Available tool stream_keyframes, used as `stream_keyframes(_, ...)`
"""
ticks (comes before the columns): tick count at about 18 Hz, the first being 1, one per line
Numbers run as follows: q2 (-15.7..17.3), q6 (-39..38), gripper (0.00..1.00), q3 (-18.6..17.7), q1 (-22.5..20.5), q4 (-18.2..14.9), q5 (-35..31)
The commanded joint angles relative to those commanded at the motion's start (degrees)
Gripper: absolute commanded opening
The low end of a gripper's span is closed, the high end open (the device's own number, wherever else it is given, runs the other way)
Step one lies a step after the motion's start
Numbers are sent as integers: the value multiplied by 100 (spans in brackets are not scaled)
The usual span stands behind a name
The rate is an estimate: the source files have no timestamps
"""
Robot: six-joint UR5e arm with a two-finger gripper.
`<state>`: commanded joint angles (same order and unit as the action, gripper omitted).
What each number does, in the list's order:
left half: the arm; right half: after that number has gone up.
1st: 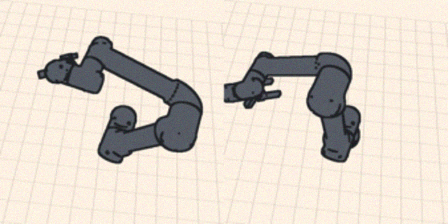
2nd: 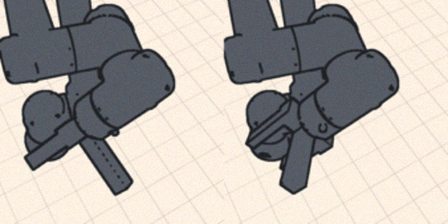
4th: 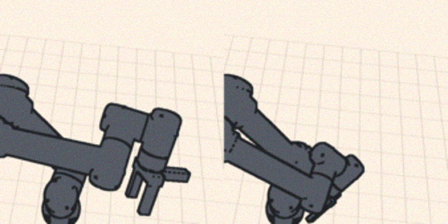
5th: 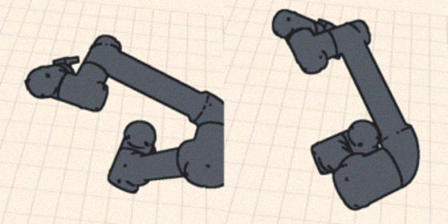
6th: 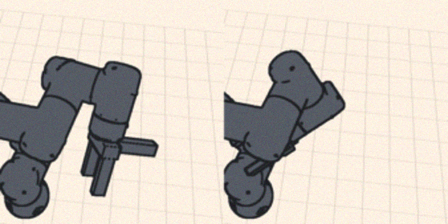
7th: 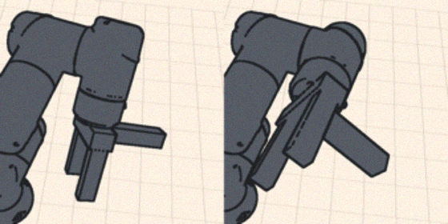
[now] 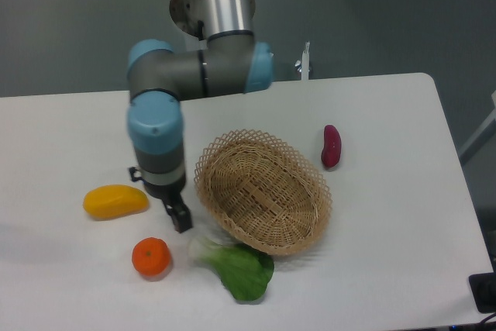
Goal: Pick up the mango from the table
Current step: 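Lower the gripper onto the yellow mango and close on it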
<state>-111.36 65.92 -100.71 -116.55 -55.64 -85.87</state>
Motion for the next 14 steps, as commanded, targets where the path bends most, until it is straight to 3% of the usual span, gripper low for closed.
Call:
stream_keyframes(7,-211,-562,100,-123,528,18,0)
stream_keyframes(14,-492,-843,100,-168,695,343,0)
